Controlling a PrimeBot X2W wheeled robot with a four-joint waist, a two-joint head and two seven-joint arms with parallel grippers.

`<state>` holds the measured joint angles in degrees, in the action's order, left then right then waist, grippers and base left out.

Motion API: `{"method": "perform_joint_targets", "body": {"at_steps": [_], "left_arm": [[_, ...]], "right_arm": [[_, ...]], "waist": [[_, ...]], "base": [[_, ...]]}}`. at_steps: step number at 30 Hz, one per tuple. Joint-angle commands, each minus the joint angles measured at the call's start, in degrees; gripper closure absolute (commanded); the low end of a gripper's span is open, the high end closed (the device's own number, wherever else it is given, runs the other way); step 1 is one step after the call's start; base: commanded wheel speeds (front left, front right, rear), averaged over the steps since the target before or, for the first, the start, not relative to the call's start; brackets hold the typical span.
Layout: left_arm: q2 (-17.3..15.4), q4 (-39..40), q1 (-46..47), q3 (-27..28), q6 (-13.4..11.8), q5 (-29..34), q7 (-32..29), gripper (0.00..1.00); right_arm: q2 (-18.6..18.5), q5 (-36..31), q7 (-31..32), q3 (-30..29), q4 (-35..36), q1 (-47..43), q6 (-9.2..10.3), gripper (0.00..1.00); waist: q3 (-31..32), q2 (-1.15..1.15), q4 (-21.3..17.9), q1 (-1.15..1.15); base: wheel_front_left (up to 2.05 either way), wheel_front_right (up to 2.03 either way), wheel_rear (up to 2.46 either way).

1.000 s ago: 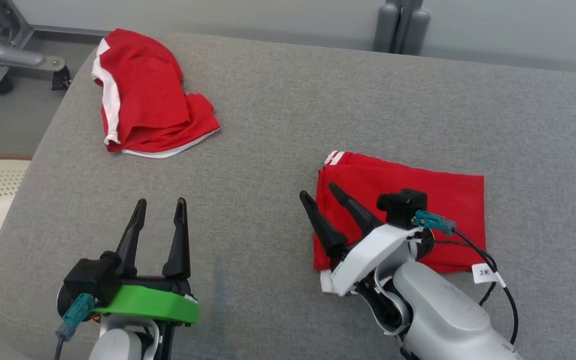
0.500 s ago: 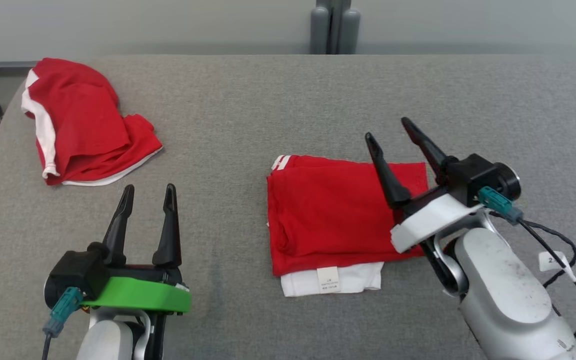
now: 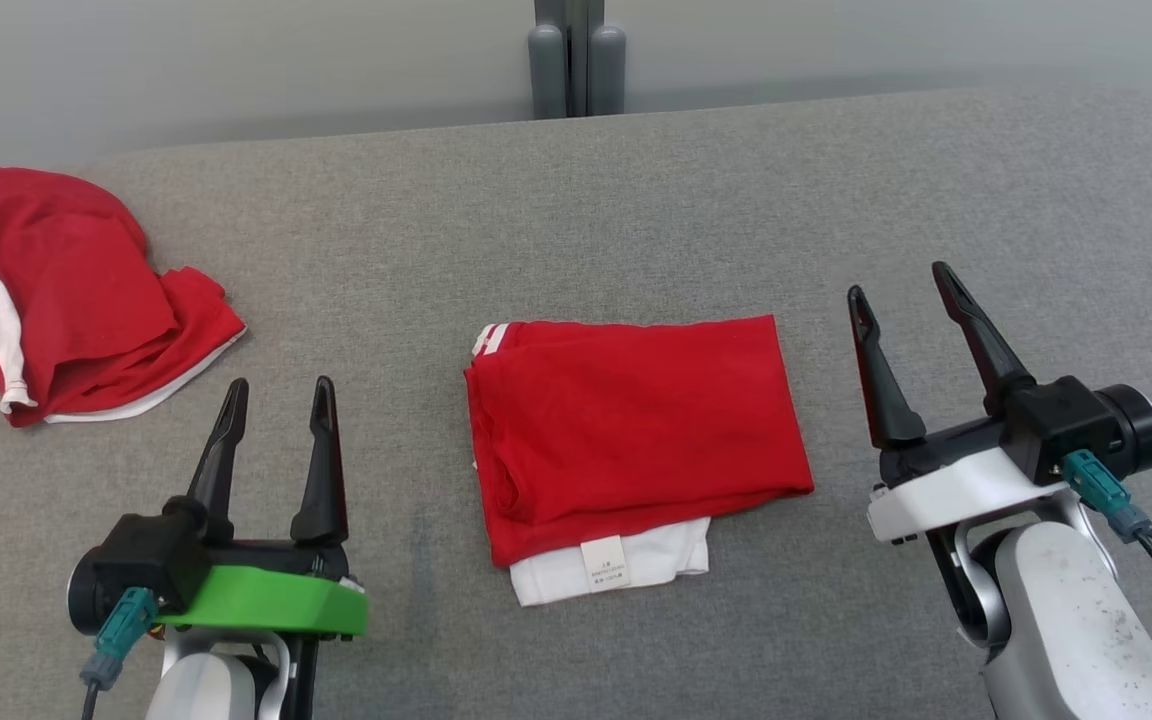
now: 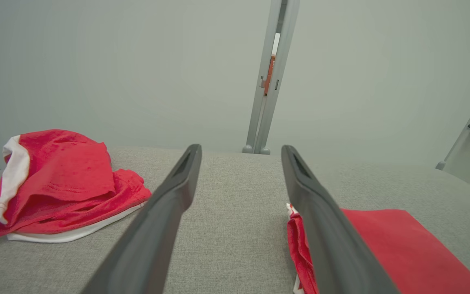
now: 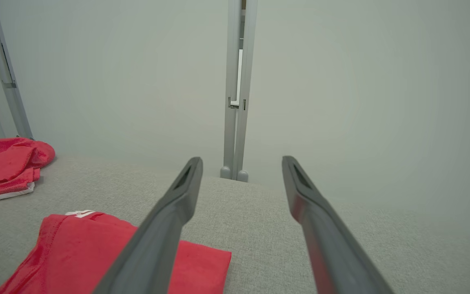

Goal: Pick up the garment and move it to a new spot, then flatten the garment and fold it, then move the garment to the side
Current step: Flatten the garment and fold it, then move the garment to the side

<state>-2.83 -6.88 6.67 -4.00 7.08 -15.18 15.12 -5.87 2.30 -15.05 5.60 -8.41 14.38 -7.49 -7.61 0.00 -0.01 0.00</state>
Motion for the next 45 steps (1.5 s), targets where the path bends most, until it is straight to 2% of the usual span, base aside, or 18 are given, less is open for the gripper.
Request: {"method": "perform_joint_targets", "body": {"at_steps": [1, 19, 33, 37, 45], "left_arm": [[-0.1, -0.1, -0.7, 0.1, 0.0, 0.5, 0.0, 0.0], [-0.1, -0.1, -2.1, -0.2, -0.3, 0.3, 0.0, 0.0], [-0.1, -0.1, -1.0, -0.3, -0.2, 0.0, 0.0, 0.0], [-0.1, 0.1, 0.0, -0.9, -0.1, -0.1, 0.0, 0.0], [-0.1, -0.2, 1.2, -1.8, 0.1, 0.0, 0.0, 0.0]], "right_arm": [[0.4, -0.5, -0.2, -0.4, 0.7, -0.6, 0.0, 0.0], [2.0, -1.1, -0.2, -1.9, 1.3, -2.8, 0.0, 0.0], [2.3, -1.4, -0.2, -2.2, -1.0, -2.7, 0.0, 0.0], [2.4, -1.0, -0.2, -2.5, -5.2, -1.8, 0.0, 0.0], [2.6, 0.1, -0.1, -2.8, -18.9, 2.4, 0.0, 0.0]], "waist": [[0.0, 0.0, -0.2, 0.0], [0.7, 0.0, 0.0, 0.0], [-0.3, 0.0, 0.6, 0.0], [-1.6, 0.0, 1.5, 0.0], [-4.4, 0.0, 4.0, 0.0]], "base": [[0.0, 0.0, 0.0], [0.0, 0.0, 0.0], [0.0, 0.0, 0.0], [0.0, 0.0, 0.0], [0.0, 0.0, 0.0]]}}
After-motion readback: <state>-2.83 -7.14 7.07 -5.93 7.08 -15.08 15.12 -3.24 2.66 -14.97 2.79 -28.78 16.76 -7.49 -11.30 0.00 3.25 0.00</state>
